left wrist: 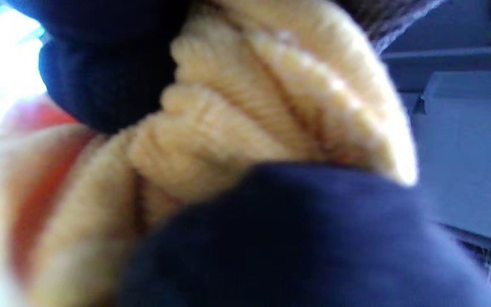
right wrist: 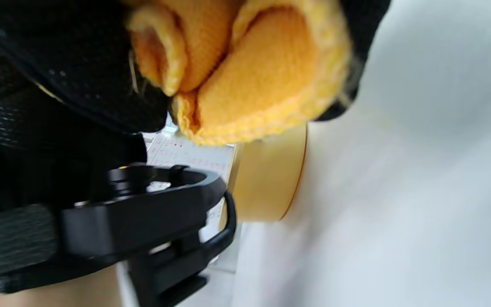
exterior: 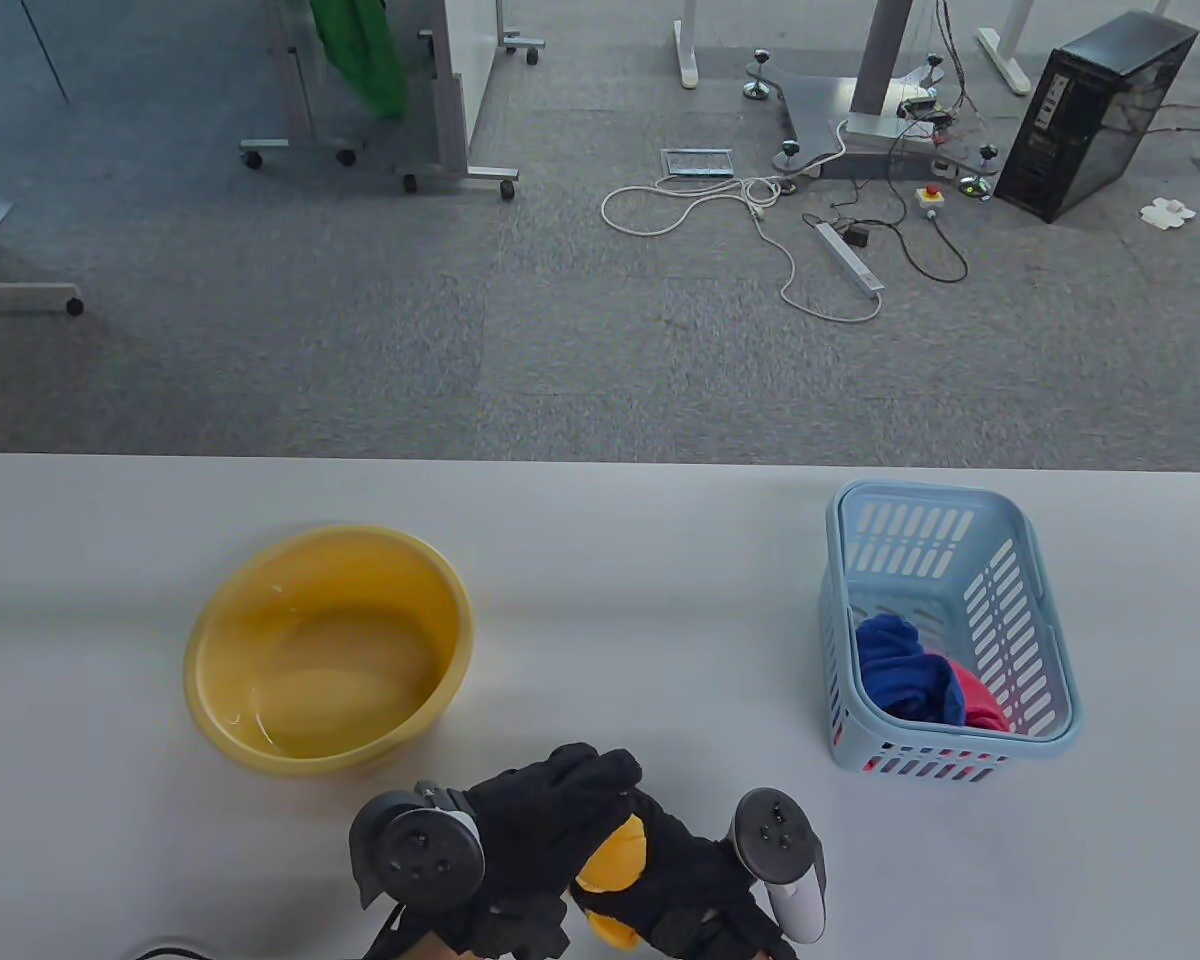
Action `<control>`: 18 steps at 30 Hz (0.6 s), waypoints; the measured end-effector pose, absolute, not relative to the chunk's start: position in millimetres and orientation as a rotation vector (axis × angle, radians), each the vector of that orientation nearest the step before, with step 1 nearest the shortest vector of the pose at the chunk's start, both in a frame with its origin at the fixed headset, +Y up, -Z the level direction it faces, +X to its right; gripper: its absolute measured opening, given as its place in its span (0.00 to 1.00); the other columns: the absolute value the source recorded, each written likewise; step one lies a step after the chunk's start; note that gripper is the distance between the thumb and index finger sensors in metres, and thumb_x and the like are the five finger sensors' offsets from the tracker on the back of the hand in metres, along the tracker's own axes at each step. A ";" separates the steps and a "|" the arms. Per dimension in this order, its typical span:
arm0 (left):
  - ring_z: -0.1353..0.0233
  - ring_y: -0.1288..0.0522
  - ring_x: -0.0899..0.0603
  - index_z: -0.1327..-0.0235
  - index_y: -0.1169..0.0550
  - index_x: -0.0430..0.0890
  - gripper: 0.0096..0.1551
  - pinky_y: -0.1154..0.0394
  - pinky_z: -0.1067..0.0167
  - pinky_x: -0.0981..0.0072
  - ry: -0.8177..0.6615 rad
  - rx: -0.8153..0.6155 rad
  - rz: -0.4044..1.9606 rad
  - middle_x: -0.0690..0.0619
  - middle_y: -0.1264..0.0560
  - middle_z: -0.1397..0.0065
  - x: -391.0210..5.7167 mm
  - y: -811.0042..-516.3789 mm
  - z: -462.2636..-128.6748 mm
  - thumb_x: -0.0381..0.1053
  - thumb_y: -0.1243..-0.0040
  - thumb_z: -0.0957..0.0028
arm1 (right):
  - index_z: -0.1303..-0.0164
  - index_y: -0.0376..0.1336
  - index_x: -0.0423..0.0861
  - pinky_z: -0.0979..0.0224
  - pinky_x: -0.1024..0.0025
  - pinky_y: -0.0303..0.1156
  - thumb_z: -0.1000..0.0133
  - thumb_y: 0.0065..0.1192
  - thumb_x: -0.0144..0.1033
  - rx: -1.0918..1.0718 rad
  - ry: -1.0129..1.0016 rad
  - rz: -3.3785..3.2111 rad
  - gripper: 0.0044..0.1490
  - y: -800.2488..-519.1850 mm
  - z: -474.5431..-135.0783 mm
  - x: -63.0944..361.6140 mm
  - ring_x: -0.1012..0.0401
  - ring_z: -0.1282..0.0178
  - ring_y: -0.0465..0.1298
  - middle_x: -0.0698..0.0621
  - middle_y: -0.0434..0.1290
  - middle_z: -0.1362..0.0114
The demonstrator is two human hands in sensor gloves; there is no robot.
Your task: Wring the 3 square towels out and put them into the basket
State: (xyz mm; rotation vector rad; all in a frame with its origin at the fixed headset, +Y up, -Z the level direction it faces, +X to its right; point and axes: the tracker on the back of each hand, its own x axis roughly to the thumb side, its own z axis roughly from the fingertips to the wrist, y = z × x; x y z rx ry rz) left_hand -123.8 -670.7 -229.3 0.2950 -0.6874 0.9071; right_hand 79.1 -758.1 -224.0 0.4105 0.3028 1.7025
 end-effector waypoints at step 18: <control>0.57 0.15 0.33 0.22 0.28 0.47 0.39 0.18 0.68 0.56 -0.455 -0.112 1.070 0.30 0.24 0.37 -140.1 -692.3 -238.2 0.67 0.38 0.40 | 0.21 0.54 0.46 0.50 0.63 0.82 0.50 0.88 0.41 0.322 -0.111 2.231 0.54 -722.8 -212.2 84.1 0.49 0.53 0.82 0.43 0.74 0.36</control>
